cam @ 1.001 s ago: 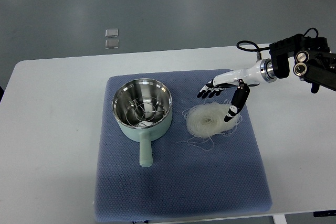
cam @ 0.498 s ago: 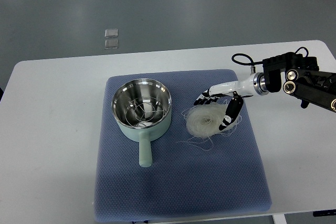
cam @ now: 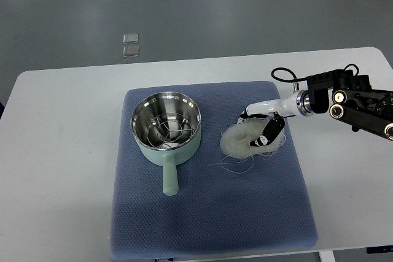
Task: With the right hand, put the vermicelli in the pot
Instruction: 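Lift the vermicelli with the right hand and carry it above the pot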
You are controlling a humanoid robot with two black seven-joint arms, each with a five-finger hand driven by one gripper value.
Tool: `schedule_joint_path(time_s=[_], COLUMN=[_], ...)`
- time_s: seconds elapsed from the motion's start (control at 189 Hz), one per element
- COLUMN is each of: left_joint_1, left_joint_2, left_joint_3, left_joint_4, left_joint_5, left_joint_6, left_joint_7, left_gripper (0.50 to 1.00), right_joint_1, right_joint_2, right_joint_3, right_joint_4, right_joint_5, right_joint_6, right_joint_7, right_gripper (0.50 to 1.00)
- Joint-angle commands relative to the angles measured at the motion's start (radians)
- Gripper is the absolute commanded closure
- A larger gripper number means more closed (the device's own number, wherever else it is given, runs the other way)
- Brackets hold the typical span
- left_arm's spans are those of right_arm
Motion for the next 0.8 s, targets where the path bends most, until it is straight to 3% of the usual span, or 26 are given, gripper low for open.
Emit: schedule_joint_path(time_s=[0.0, 0.275, 0.45, 0.641, 0.794], left_joint_1=[0.001, 0.001, 0.001, 0.001, -0.001], left_joint_2=[0.0, 0.0, 0.0, 0.0, 0.0], left_joint_3=[0.0, 0.0, 0.0, 0.0, 0.002], left_joint_4=[0.0, -0.005, -0.005, 0.005, -0.002], left_joint_5=[0.0, 0.0, 0.0, 0.0, 0.0], left_joint_6=[0.0, 0.0, 0.0, 0.0, 0.0], left_joint_7=[0.0, 0.0, 0.0, 0.0, 0.0], left_gripper=[0.5, 0.5, 0.5, 0.5, 0.5], right_joint_1=[0.06, 0.315, 0.491, 0.557, 0.568], right_joint_2=[-0.027, -0.17, -0.232, -0.21, -0.106], right_joint_3=[0.002, 0.027, 0.024, 0.019, 0.004], right_joint_4=[0.02, 0.138, 0.179, 0.179, 0.158], right_joint_5=[0.012, 0.121, 0.151, 0.151, 0.154], right_joint_6=[0.017, 0.148, 0.15, 0.15, 0.15], right_joint_7=[0.002, 0.0, -0.001, -0.001, -0.004], right_gripper=[1.0, 1.0, 1.0, 1.0, 1.0])
